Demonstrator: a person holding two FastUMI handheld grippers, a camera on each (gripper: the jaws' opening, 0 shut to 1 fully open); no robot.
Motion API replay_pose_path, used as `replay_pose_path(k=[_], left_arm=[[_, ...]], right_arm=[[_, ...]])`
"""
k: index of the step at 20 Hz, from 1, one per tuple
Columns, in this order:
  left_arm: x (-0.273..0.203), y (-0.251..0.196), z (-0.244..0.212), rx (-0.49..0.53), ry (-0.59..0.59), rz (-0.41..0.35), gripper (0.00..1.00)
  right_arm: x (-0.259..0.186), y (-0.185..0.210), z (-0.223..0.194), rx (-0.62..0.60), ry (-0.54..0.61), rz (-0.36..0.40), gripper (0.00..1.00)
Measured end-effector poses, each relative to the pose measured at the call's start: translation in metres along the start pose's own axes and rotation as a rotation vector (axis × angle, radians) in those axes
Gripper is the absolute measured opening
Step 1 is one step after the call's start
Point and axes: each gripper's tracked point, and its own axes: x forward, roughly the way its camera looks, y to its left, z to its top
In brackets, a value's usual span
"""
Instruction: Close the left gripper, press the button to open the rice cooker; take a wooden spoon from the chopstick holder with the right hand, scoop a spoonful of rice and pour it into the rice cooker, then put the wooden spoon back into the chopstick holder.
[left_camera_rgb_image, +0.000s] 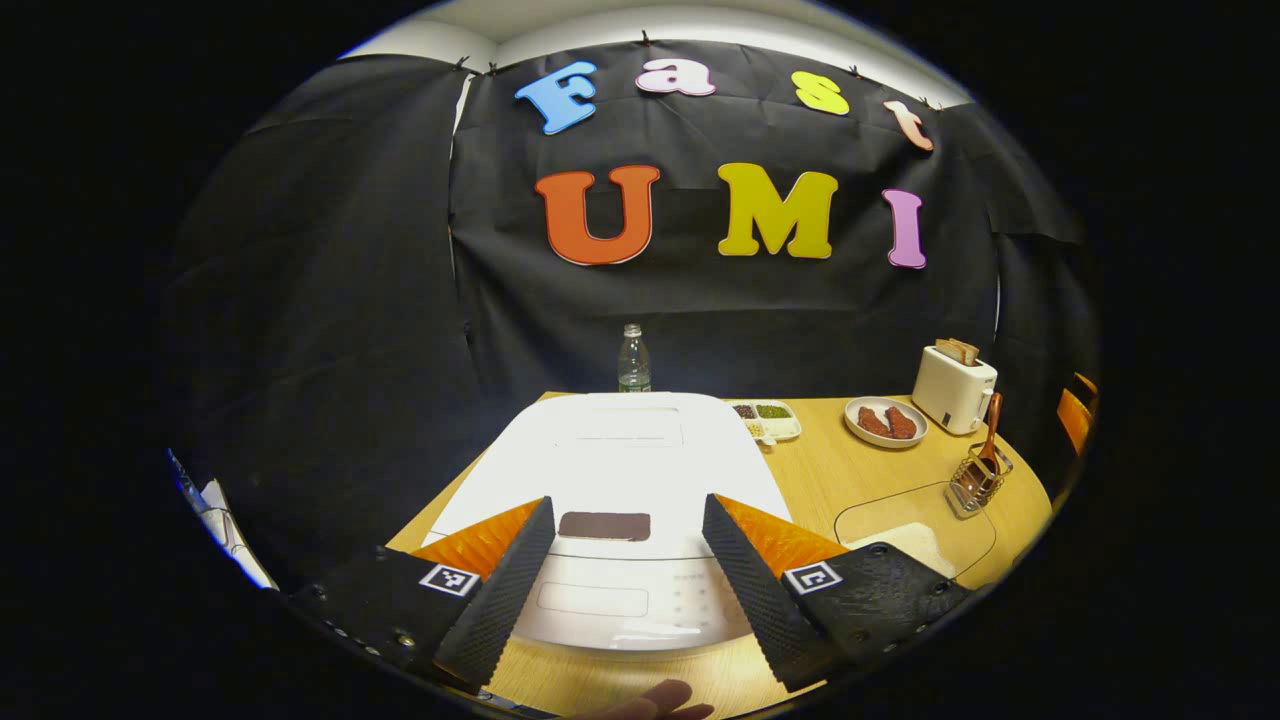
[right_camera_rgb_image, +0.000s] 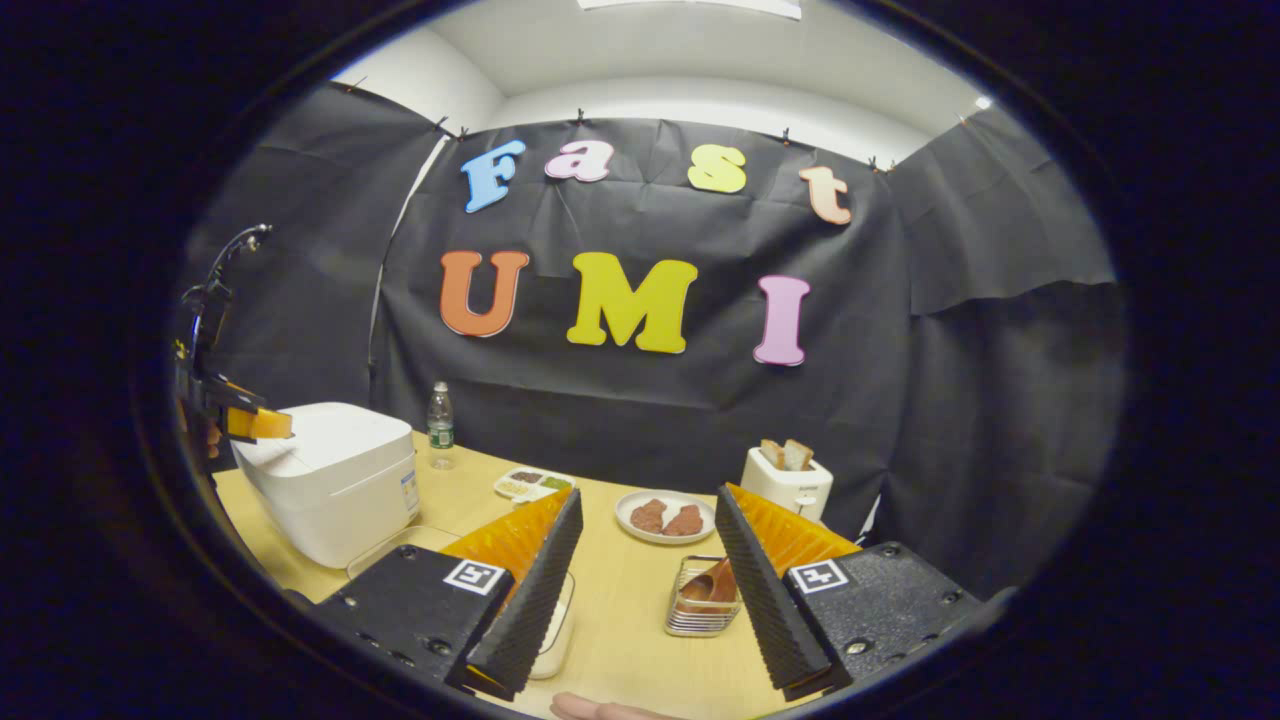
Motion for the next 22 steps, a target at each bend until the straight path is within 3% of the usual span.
replay_pose_path(k=[3,4,5,13,19,22], left_arm=[[-0.026,-0.009,0.019,0.009,-0.061,-0.016,0.95],[-0.035,-0.012,0.025,0.010,-0.081,-0.018,0.95],[-0.045,-0.015,0.031,0.009,-0.105,-0.019,0.95],[-0.127,-0.056,0.052,0.000,-0.259,-0.064,0.95],[-0.179,-0.076,0.067,-0.005,-0.345,-0.108,0.95],[-0.201,-0.086,0.068,-0.003,-0.390,-0.123,0.95]], right_arm=[[-0.015,0.001,0.013,-0.065,-0.027,0.003,0.85],[-0.020,-0.002,0.019,-0.080,-0.043,-0.001,0.92],[-0.026,-0.008,0.025,-0.083,-0.052,-0.018,0.92],[-0.069,-0.039,0.052,0.048,-0.122,-0.066,0.91],[-0.110,-0.032,0.031,0.124,-0.049,-0.036,0.92],[-0.128,-0.047,0.018,0.113,-0.019,-0.050,0.92]])
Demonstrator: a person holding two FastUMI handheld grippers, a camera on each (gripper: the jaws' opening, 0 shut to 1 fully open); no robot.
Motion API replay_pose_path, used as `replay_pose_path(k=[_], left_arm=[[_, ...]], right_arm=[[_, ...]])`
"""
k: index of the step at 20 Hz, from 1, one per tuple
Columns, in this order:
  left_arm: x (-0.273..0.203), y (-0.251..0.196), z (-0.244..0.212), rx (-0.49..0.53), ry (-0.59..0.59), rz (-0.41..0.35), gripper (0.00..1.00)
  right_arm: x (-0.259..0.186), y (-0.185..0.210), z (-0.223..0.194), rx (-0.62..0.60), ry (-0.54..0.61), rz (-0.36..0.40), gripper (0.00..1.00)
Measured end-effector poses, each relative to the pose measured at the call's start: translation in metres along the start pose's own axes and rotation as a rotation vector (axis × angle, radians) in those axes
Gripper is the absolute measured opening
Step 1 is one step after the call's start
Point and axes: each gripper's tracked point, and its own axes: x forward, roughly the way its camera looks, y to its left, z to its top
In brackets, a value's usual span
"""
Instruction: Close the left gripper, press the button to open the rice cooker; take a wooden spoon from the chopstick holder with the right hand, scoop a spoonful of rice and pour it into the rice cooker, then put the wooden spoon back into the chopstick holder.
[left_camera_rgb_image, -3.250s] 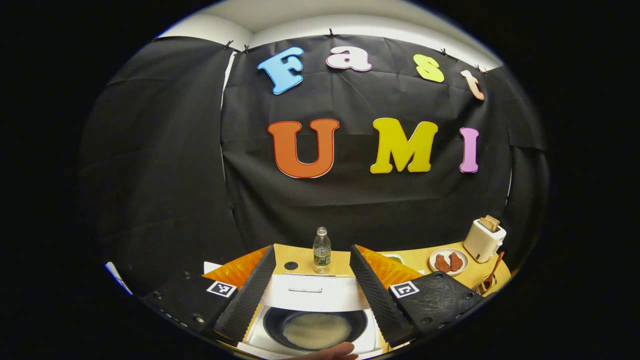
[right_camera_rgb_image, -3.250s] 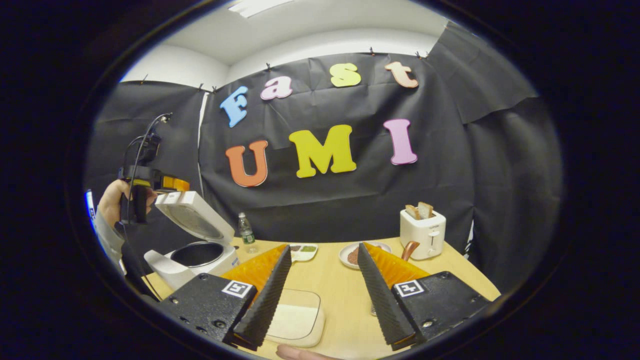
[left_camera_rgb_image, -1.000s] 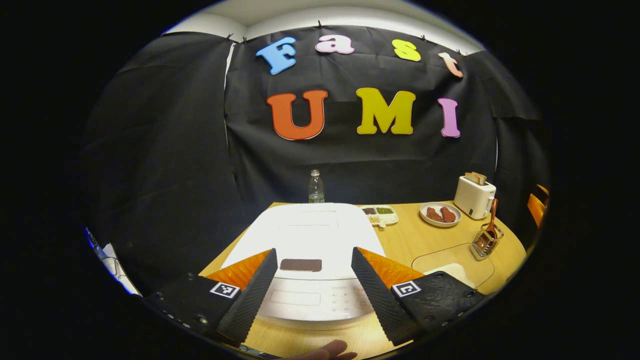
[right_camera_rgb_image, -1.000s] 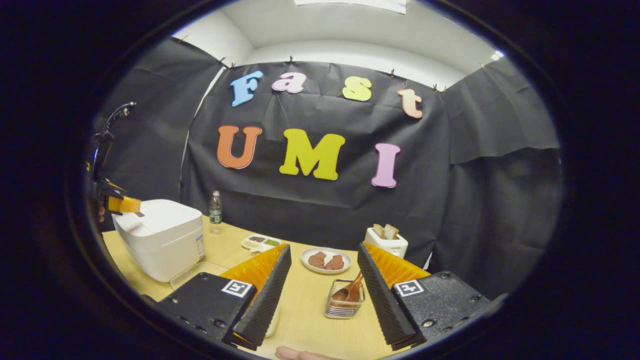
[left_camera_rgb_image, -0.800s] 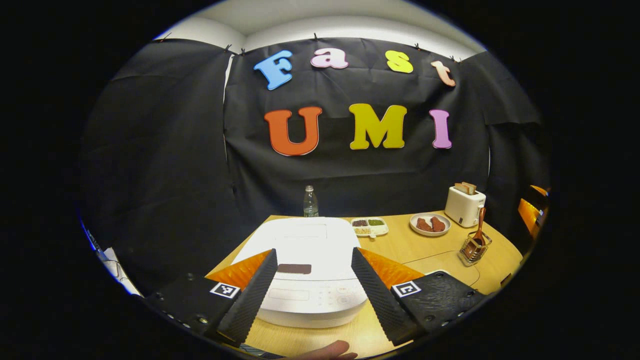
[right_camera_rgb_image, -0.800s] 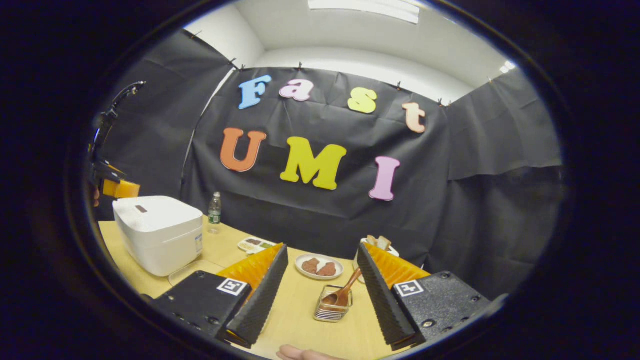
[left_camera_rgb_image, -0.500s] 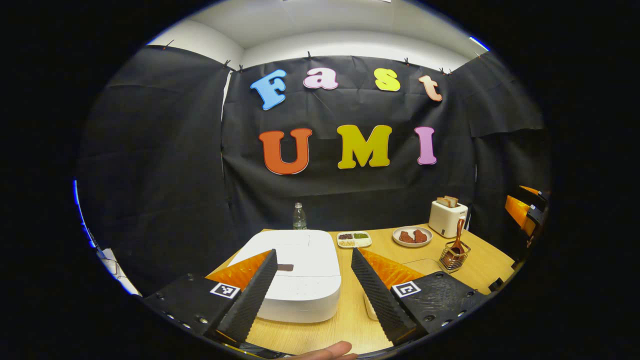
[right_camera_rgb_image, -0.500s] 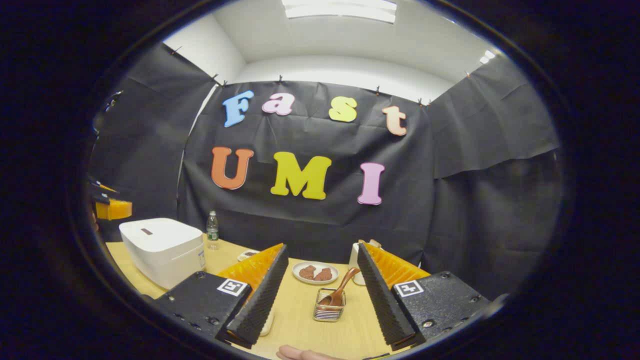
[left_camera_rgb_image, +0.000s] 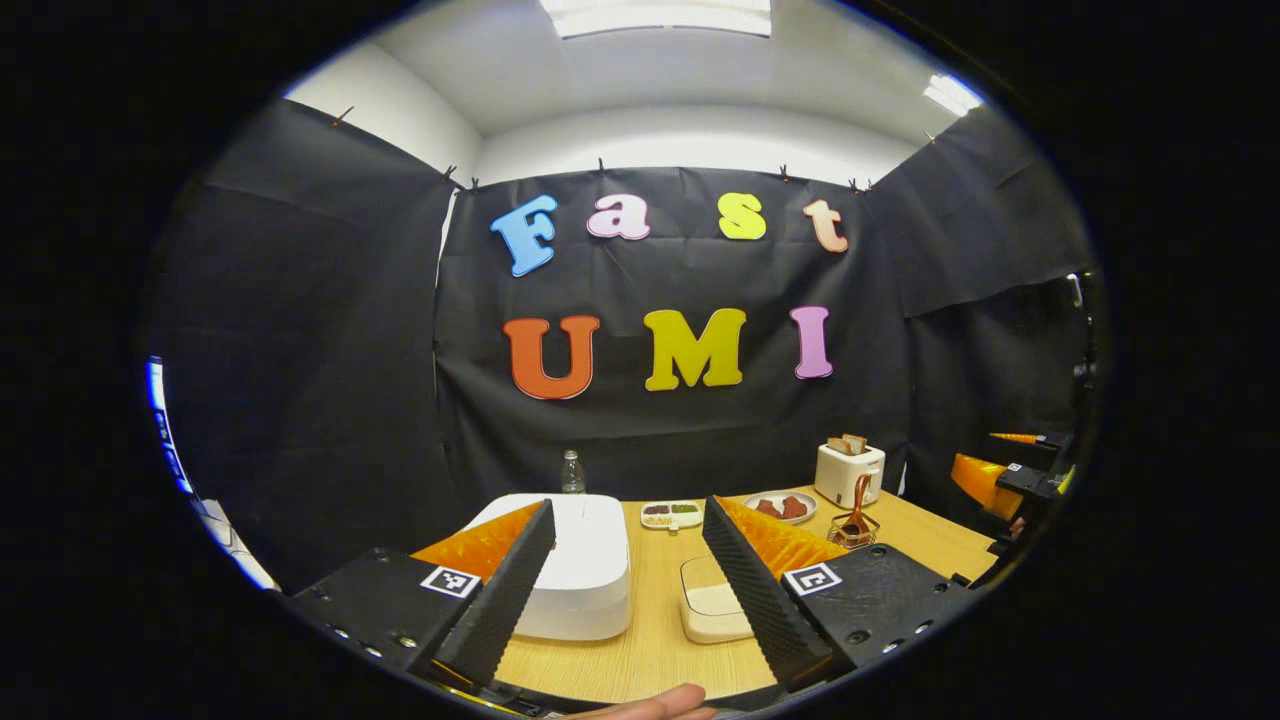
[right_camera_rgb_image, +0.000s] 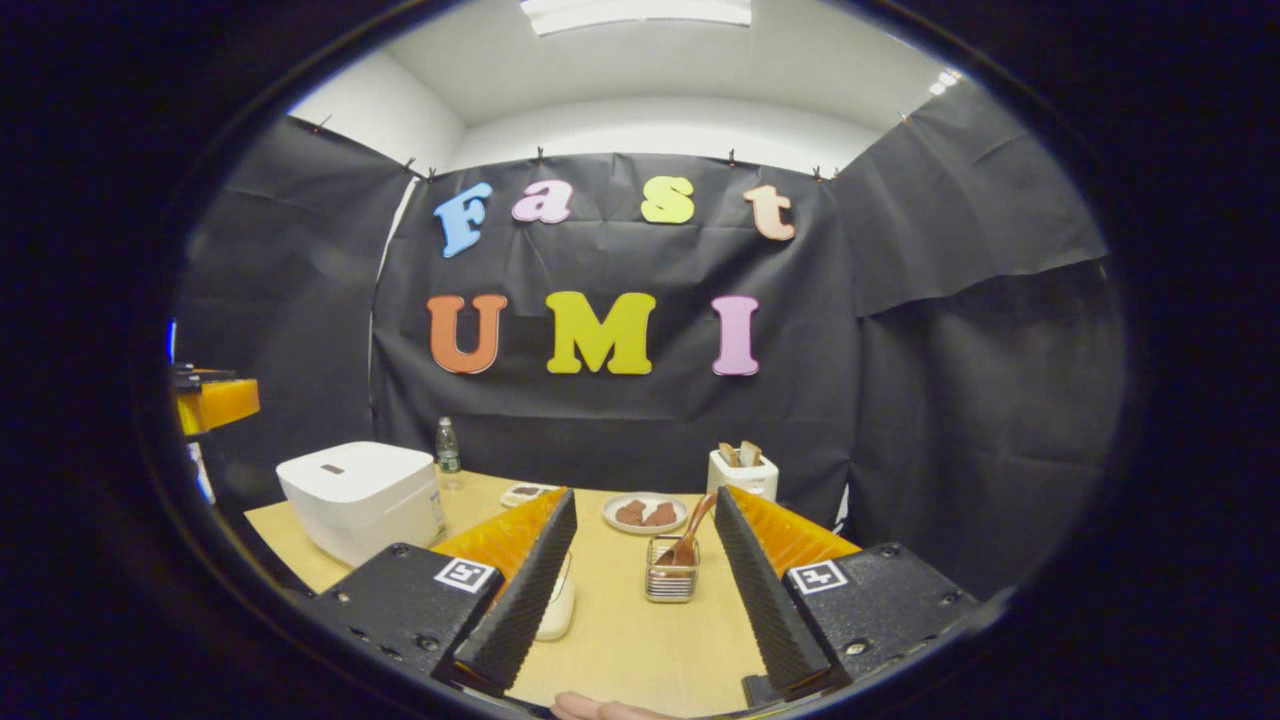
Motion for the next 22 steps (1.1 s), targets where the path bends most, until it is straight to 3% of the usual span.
replay_pose_path(k=[4,9,14,22], left_arm=[[-0.021,-0.007,0.002,-0.027,-0.026,-0.036,0.95],[-0.028,0.014,0.000,-0.073,-0.031,0.001,0.95],[-0.024,0.021,-0.011,-0.077,-0.009,0.013,0.96],[-0.033,0.013,-0.001,-0.016,-0.070,0.021,0.96]], right_arm=[[-0.017,-0.017,0.001,0.034,-0.003,-0.058,0.92],[-0.026,-0.012,0.015,0.075,-0.039,-0.041,0.92],[-0.043,0.013,0.028,0.044,-0.093,0.025,0.92],[-0.061,0.019,0.043,0.044,-0.134,0.033,0.92]])
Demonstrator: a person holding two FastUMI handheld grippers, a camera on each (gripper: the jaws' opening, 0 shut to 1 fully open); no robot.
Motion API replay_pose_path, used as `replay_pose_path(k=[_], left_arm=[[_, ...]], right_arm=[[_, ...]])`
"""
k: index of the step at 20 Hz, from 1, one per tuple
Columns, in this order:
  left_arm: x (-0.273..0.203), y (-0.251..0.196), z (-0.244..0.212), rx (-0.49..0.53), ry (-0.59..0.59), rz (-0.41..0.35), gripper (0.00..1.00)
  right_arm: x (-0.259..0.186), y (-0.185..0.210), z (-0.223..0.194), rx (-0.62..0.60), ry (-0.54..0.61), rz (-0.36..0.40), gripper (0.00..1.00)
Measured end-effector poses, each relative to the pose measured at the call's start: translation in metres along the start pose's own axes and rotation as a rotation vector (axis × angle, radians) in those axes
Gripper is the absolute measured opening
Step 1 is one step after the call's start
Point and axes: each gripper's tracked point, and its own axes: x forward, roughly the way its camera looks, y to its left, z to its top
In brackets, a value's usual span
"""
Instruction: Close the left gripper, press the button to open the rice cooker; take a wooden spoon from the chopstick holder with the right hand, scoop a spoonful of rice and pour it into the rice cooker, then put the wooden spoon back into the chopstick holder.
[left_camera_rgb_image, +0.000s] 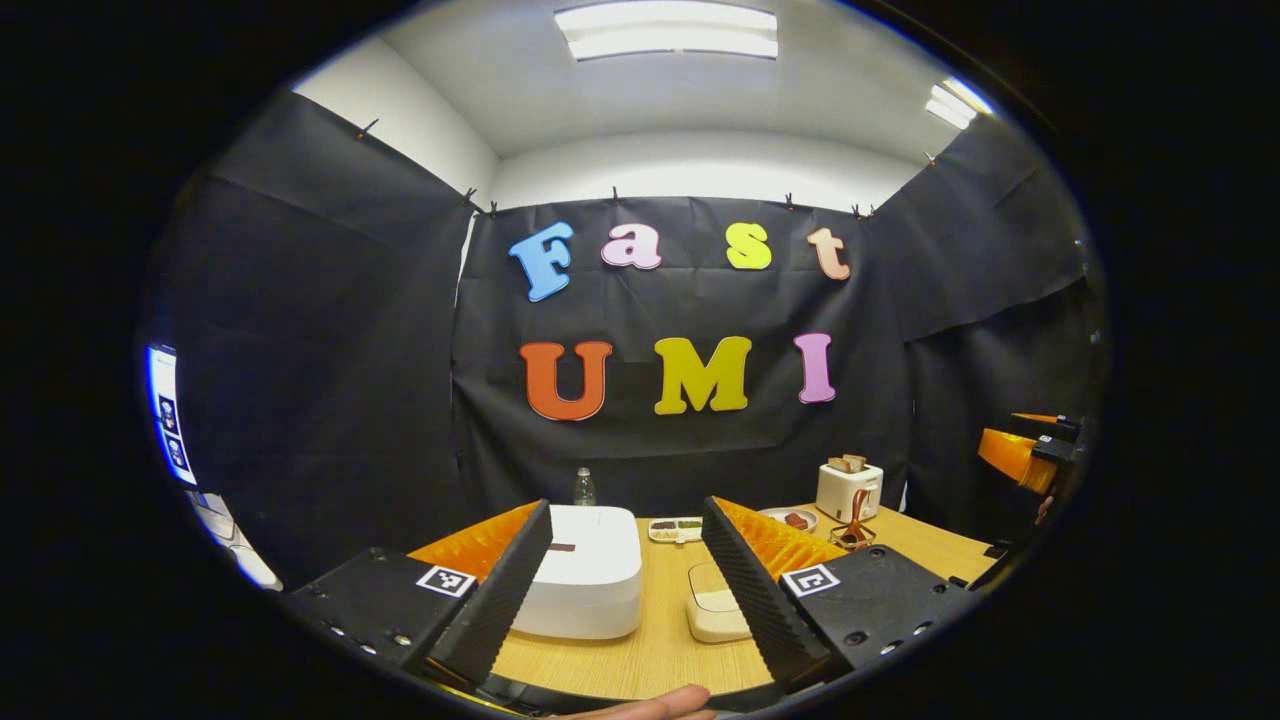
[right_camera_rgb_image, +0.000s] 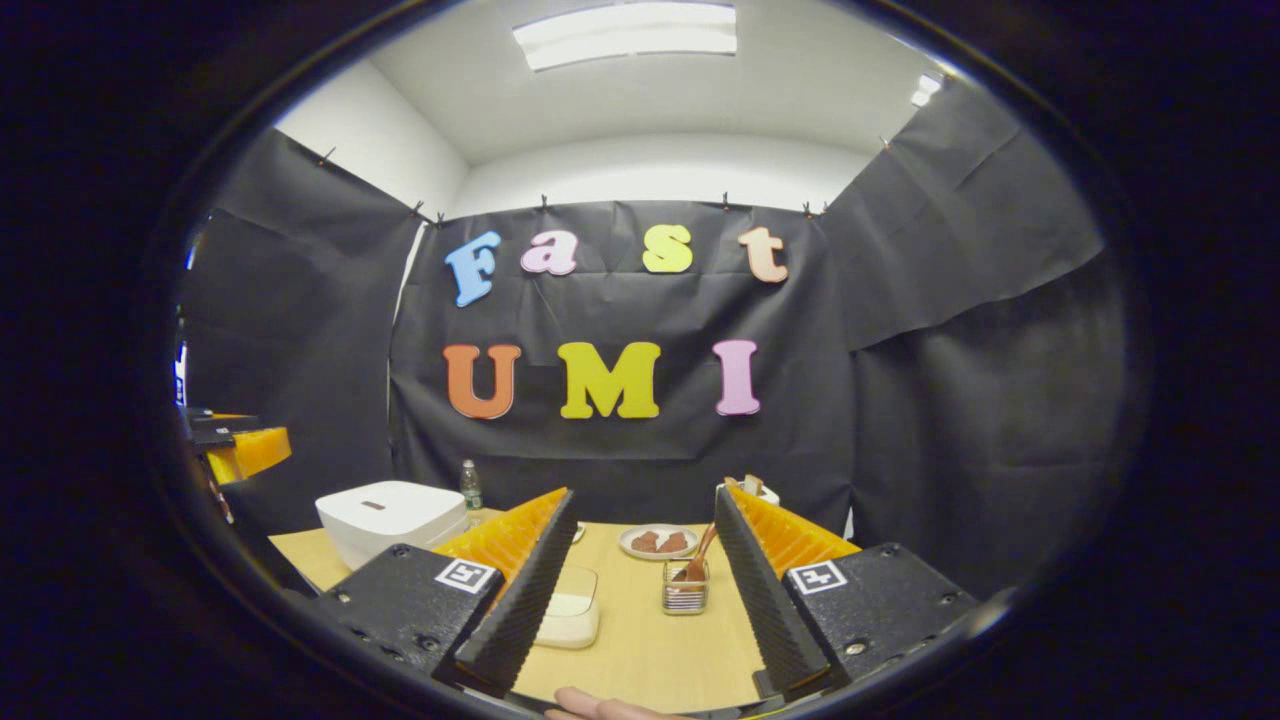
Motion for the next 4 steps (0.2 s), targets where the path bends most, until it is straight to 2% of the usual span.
replay_pose_path(k=[4], left_arm=[[0.0000,-0.0037,-0.0067,0.012,0.027,-0.026,0.96]], right_arm=[[-0.0021,-0.0013,0.0026,0.010,-0.010,-0.017,0.92]])
